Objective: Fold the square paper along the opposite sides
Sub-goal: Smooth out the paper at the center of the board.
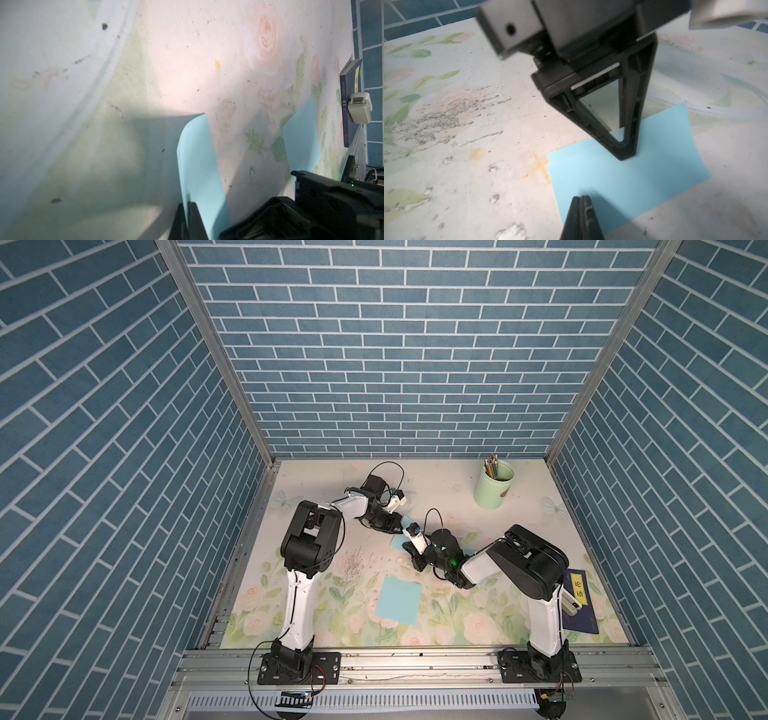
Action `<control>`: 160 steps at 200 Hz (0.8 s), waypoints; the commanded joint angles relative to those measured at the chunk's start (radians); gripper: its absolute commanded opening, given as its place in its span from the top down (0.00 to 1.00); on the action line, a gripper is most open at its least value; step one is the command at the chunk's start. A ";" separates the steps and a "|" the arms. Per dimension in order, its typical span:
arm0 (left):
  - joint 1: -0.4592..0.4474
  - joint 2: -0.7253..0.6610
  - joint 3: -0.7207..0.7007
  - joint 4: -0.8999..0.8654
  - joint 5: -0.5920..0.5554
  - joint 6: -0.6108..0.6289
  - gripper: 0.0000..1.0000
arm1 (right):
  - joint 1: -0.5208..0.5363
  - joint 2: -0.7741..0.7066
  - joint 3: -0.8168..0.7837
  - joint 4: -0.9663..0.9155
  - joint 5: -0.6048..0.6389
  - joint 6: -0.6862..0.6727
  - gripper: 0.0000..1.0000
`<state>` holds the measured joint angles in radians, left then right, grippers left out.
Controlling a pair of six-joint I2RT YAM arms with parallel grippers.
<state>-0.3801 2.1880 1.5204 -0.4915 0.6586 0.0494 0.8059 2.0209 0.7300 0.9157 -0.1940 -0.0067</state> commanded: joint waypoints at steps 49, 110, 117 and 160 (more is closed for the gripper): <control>0.016 0.072 -0.021 -0.034 -0.139 -0.005 1.00 | 0.002 -0.091 -0.117 -0.077 -0.045 0.005 1.00; 0.017 -0.050 -0.210 0.119 -0.208 -0.231 1.00 | -0.137 -0.050 0.057 0.066 -0.076 0.170 1.00; 0.018 -0.058 -0.226 0.134 -0.214 -0.245 1.00 | -0.141 -0.027 0.085 0.060 -0.074 0.191 1.00; 0.021 -0.055 -0.254 0.163 -0.209 -0.264 1.00 | -0.140 0.088 0.222 -0.014 -0.060 0.294 1.00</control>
<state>-0.3706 2.0739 1.3174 -0.2699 0.5686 -0.1833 0.6609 2.0483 0.9012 0.9516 -0.2508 0.1844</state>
